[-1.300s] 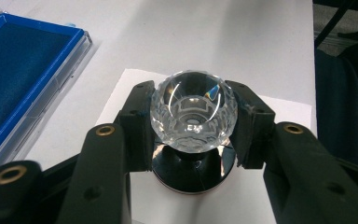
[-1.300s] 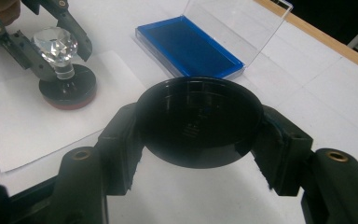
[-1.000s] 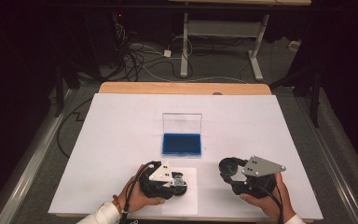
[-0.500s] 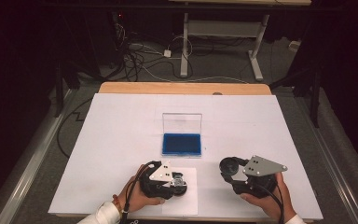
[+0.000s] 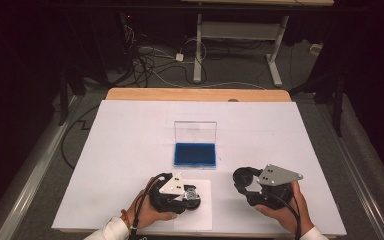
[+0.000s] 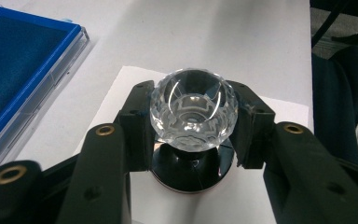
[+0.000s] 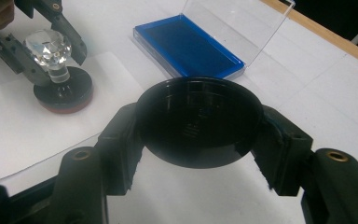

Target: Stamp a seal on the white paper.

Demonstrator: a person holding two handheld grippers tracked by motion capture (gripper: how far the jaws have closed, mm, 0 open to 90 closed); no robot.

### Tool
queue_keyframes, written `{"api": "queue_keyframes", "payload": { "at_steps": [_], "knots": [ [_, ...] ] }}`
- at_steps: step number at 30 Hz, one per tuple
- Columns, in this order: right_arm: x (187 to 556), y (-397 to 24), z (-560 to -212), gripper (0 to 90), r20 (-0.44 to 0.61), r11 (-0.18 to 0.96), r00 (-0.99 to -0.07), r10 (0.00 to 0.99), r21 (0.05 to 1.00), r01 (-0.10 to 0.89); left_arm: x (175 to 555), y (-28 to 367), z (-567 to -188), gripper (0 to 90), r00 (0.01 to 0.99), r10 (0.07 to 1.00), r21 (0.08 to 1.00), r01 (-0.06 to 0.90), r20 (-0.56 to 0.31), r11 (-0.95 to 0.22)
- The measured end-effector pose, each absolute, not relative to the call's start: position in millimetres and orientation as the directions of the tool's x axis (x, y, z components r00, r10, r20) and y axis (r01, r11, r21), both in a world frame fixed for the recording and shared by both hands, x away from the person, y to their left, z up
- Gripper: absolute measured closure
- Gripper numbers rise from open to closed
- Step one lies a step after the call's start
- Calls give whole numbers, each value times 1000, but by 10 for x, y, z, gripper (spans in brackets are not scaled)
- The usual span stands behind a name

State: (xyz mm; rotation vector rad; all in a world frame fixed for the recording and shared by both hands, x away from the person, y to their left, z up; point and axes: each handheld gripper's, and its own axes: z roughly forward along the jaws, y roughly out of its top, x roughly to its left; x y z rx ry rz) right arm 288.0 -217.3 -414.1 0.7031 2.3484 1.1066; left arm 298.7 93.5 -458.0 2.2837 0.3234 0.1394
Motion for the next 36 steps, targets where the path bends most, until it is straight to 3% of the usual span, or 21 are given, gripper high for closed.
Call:
{"api": "queue_keyframes", "payload": {
  "at_steps": [21, 30, 36],
  "knots": [
    [2914, -2132, -4141, 384, -176, 555, -781, 600, 794, 248, 2918, 905, -4558, 544, 957, 280, 724, 143, 71, -675],
    [2915, -2147, -4125, 384, -177, 552, -781, 599, 797, 244, 2977, 941, -4541, 543, 963, 268, 745, 191, -18, -639],
    [2918, -2164, -4120, 384, -170, 545, -779, 604, 801, 248, 2979, 969, -4417, 543, 958, 287, 775, 195, -19, -601]
  ]
}}
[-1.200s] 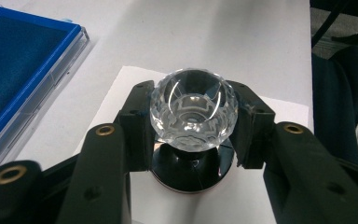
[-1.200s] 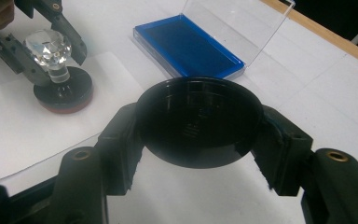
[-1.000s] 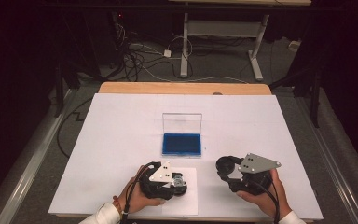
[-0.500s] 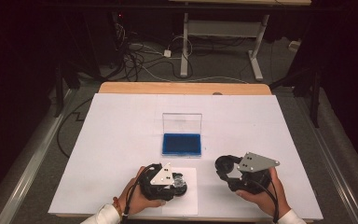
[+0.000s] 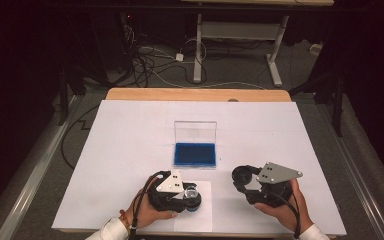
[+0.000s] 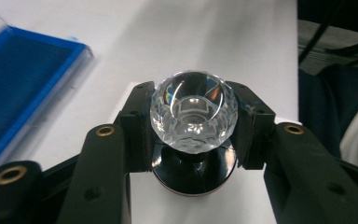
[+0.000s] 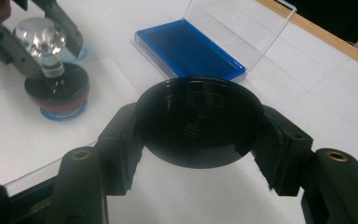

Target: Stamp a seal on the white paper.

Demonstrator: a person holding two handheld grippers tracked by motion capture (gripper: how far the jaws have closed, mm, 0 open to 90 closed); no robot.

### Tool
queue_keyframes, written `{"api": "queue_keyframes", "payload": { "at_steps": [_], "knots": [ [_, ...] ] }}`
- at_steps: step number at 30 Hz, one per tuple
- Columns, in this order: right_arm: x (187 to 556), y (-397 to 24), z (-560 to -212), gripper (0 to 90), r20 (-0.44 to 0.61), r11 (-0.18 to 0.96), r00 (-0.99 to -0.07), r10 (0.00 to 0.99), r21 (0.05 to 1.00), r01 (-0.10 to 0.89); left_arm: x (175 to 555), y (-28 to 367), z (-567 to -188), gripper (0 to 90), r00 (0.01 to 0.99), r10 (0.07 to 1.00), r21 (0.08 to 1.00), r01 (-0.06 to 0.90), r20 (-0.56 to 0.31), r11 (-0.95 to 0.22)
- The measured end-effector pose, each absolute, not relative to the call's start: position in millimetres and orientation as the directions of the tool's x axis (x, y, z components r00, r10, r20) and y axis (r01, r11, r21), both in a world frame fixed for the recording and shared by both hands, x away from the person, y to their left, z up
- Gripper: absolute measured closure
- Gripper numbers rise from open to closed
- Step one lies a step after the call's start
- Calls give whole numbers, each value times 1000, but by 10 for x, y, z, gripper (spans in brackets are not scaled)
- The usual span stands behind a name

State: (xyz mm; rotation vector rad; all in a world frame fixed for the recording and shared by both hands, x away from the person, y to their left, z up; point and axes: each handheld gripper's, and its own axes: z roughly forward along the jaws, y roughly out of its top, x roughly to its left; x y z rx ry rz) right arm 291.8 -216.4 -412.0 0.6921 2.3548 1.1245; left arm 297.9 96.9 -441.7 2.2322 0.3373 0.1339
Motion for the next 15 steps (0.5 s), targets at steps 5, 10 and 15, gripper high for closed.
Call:
{"api": "queue_keyframes", "payload": {
  "at_steps": [5, 10, 15],
  "knots": [
    [2905, -2161, -4121, 384, -174, 548, -781, 599, 801, 242, 3018, 1031, -4332, 542, 950, 312, 791, 189, 2, -581],
    [2907, -2188, -4106, 384, -169, 538, -777, 606, 807, 244, 3033, 1140, -4217, 542, 940, 340, 811, 185, 18, -555],
    [2916, -2189, -4111, 384, -171, 540, -778, 604, 806, 243, 3048, 1275, -4125, 543, 930, 367, 826, 183, 30, -533]
  ]
}}
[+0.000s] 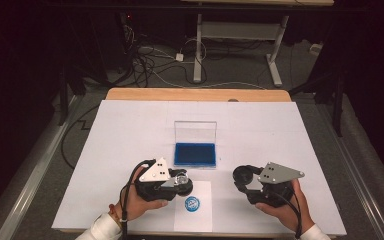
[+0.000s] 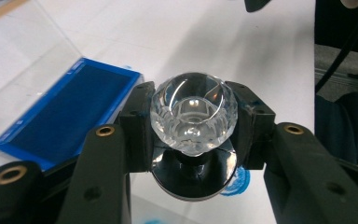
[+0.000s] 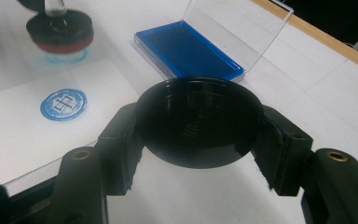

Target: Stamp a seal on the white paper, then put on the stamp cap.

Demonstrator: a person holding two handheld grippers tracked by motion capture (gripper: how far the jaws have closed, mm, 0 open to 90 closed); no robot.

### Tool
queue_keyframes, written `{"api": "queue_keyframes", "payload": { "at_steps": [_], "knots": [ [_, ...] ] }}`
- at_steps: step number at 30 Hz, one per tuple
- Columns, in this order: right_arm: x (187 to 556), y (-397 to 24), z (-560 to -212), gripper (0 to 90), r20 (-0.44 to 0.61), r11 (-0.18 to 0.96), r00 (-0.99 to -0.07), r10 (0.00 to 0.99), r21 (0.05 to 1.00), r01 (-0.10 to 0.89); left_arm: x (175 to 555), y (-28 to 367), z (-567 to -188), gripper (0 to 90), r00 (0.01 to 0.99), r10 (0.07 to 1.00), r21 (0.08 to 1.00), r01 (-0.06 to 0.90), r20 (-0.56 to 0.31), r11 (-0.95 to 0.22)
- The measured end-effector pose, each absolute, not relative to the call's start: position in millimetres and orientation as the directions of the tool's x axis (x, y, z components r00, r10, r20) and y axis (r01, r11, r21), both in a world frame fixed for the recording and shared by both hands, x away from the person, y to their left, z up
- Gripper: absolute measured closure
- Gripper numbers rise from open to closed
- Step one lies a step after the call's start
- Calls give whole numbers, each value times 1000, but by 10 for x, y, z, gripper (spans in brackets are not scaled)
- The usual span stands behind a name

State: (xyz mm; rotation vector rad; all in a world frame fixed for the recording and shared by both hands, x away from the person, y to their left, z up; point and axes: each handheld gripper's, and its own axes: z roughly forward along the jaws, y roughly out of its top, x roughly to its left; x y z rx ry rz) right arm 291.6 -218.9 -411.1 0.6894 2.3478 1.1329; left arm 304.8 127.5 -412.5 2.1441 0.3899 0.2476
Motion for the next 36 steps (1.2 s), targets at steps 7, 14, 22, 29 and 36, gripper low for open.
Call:
{"api": "queue_keyframes", "payload": {
  "at_steps": [7, 14, 22, 29, 36],
  "knots": [
    [2921, -2182, -4128, 384, -170, 545, -779, 603, 801, 247, 3097, 1423, -4066, 543, 915, 402, 831, 193, 39, -521],
    [2916, -2190, -4129, 384, -171, 545, -778, 604, 801, 247, 3103, 1533, -4014, 543, 903, 427, 836, 202, 43, -510],
    [2913, -2190, -4128, 385, -172, 547, -781, 601, 800, 244, 3121, 1608, -3983, 543, 896, 442, 839, 208, 44, -503],
    [2921, -2166, -4148, 384, -169, 552, -785, 596, 796, 248, 3122, 1670, -3947, 543, 890, 454, 849, 208, 42, -485],
    [2919, -2153, -4175, 384, -167, 559, -792, 587, 791, 248, 3116, 1711, -3859, 543, 886, 463, 866, 197, 44, -460]
  ]
}}
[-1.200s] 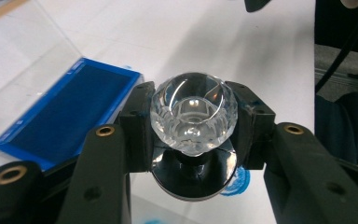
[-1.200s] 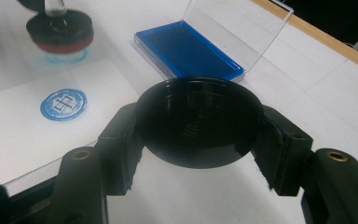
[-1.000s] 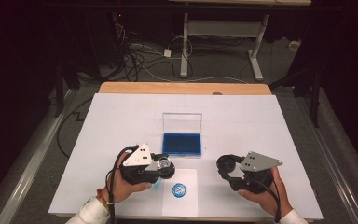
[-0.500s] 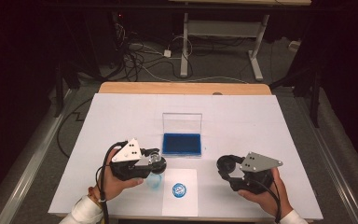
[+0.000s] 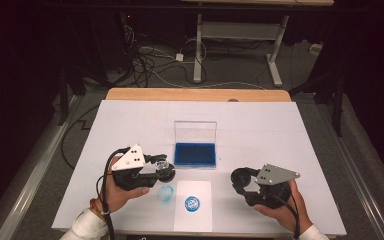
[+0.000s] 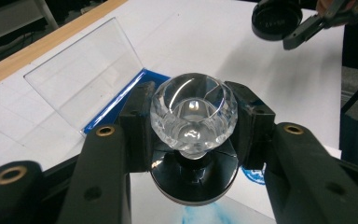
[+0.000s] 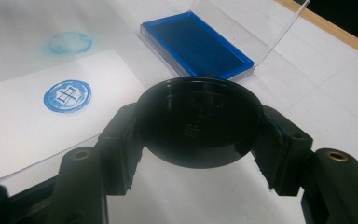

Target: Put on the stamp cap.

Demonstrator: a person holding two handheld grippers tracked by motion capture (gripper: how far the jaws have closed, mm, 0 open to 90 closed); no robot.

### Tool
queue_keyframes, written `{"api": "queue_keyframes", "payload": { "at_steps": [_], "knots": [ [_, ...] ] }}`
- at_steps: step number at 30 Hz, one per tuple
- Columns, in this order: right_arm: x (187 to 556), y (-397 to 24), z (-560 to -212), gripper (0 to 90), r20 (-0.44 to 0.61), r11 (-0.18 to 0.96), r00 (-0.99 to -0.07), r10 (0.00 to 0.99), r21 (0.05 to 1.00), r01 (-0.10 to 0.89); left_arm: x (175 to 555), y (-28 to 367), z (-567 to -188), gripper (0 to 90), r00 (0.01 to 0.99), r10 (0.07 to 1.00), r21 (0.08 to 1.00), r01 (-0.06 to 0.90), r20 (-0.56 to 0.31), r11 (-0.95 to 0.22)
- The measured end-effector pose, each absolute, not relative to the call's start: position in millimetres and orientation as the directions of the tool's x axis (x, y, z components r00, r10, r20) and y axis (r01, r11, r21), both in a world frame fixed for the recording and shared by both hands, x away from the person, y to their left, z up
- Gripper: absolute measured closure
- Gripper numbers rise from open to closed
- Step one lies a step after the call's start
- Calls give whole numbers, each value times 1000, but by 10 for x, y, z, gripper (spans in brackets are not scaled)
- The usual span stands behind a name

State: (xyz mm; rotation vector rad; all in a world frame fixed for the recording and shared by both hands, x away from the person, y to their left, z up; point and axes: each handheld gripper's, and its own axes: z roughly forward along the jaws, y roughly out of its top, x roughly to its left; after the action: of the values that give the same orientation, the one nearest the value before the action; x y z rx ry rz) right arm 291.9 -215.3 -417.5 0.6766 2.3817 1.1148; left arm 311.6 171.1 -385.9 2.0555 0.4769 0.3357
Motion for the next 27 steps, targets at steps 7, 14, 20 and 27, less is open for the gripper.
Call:
{"api": "queue_keyframes", "payload": {
  "at_steps": [7, 14, 20, 27],
  "knots": [
    [2913, -2114, -4187, 385, -160, 559, -797, 583, 790, 251, 3118, 1729, -3798, 543, 884, 466, 883, 195, 30, -428],
    [2911, -2006, -4247, 384, -140, 573, -820, 554, 779, 254, 3108, 1615, -3736, 543, 898, 439, 898, 179, 18, -402],
    [2917, -1880, -4312, 385, -121, 587, -838, 532, 766, 262, 3077, 1444, -3710, 543, 916, 399, 900, 151, 29, -410],
    [2926, -1687, -4329, 385, -108, 596, -860, 499, 763, 250, 3129, 1311, -3768, 543, 930, 368, 900, 155, 6, -408]
  ]
}}
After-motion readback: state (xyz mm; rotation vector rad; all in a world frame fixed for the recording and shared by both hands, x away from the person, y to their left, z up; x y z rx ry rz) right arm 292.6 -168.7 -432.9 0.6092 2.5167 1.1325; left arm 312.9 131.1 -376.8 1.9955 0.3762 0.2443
